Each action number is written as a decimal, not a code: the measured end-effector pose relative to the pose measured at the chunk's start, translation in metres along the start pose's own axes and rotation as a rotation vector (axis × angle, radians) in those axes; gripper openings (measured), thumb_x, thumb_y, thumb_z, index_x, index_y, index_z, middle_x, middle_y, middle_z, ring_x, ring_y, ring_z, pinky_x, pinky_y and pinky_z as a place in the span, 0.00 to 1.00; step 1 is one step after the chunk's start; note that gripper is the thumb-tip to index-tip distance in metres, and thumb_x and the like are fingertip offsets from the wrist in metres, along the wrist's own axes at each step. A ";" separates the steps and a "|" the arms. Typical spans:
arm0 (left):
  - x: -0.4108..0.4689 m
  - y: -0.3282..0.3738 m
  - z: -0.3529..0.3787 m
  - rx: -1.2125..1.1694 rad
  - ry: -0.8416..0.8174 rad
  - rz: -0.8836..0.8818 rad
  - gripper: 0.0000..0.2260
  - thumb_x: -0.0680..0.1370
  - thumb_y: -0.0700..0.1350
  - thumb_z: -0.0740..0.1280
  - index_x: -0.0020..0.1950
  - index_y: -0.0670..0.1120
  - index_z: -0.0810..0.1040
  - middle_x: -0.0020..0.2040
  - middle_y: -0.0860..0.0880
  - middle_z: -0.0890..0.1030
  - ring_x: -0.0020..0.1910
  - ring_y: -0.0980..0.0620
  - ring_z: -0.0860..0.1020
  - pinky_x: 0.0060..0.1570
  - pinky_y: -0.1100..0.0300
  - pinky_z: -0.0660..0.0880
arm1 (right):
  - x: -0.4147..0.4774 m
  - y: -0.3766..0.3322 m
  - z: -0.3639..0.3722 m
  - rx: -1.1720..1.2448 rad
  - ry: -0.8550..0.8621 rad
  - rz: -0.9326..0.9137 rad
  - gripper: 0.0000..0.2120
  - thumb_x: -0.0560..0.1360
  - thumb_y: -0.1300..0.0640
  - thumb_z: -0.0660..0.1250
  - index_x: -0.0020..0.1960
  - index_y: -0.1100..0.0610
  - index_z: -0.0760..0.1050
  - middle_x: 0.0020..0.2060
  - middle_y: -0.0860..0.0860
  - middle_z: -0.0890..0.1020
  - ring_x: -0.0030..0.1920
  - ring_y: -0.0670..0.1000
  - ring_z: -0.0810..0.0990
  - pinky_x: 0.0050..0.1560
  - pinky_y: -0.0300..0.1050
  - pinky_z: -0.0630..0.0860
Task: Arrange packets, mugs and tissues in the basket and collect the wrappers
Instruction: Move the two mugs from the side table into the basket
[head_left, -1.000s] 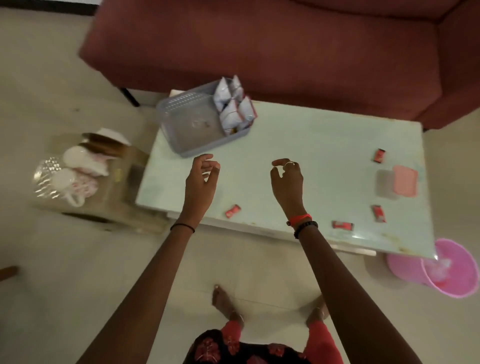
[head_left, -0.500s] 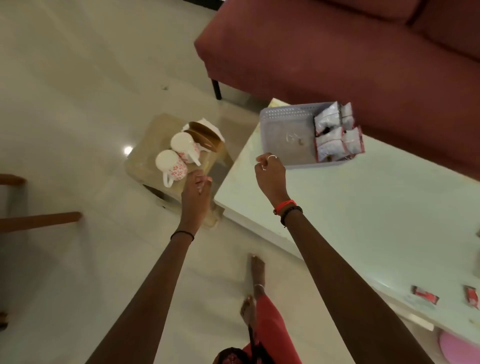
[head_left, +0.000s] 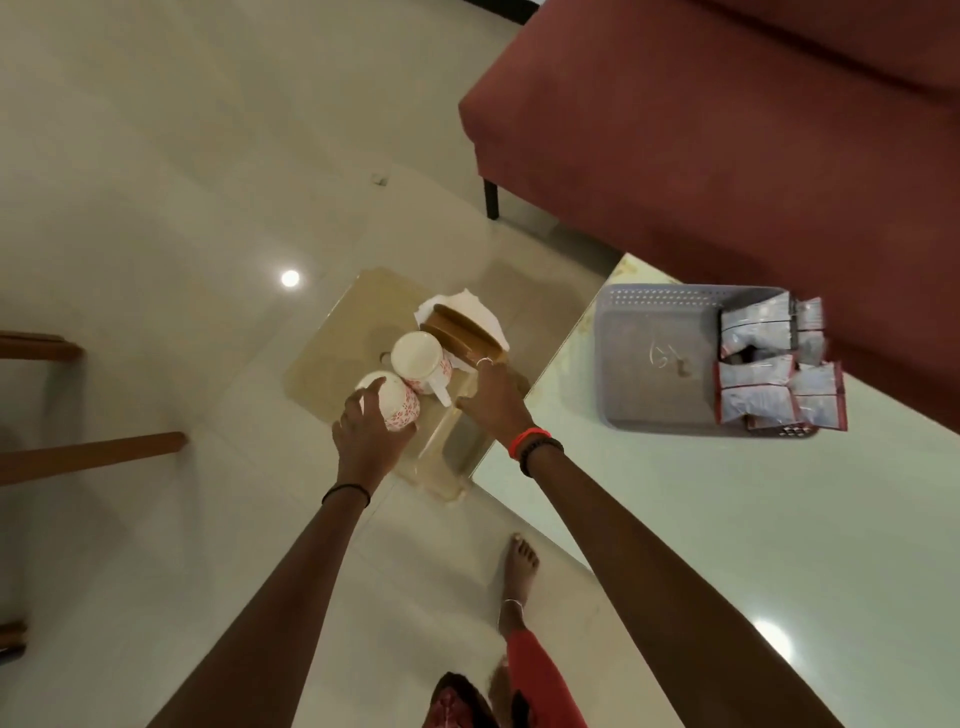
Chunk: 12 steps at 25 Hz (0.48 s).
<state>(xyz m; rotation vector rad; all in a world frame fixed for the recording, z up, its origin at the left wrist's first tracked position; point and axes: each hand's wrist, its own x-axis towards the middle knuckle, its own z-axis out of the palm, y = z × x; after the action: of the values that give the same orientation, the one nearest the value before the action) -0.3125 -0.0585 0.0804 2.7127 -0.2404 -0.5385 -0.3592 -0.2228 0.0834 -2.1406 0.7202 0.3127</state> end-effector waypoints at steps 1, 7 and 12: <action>0.011 -0.003 0.001 0.048 -0.026 -0.002 0.38 0.68 0.51 0.74 0.73 0.45 0.60 0.70 0.39 0.66 0.69 0.39 0.66 0.67 0.41 0.64 | 0.011 -0.005 0.002 -0.037 -0.028 -0.031 0.22 0.71 0.59 0.72 0.61 0.66 0.70 0.57 0.61 0.78 0.58 0.59 0.77 0.57 0.49 0.75; 0.061 -0.020 0.016 0.060 -0.215 -0.091 0.48 0.64 0.53 0.77 0.75 0.51 0.51 0.74 0.40 0.57 0.74 0.39 0.58 0.71 0.37 0.52 | 0.067 -0.031 0.018 -0.313 -0.193 -0.173 0.30 0.71 0.61 0.69 0.70 0.58 0.63 0.61 0.63 0.75 0.58 0.63 0.77 0.54 0.53 0.78; 0.079 -0.029 0.025 0.054 -0.256 -0.058 0.45 0.63 0.51 0.77 0.73 0.51 0.56 0.69 0.39 0.64 0.65 0.35 0.70 0.63 0.40 0.69 | 0.086 -0.037 0.038 -0.467 -0.206 -0.230 0.35 0.74 0.60 0.65 0.76 0.46 0.54 0.73 0.62 0.59 0.68 0.64 0.68 0.61 0.54 0.75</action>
<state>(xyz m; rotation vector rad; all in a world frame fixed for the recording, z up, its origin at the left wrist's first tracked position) -0.2471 -0.0579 0.0216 2.7051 -0.2457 -0.9100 -0.2677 -0.2080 0.0443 -2.5507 0.2941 0.6141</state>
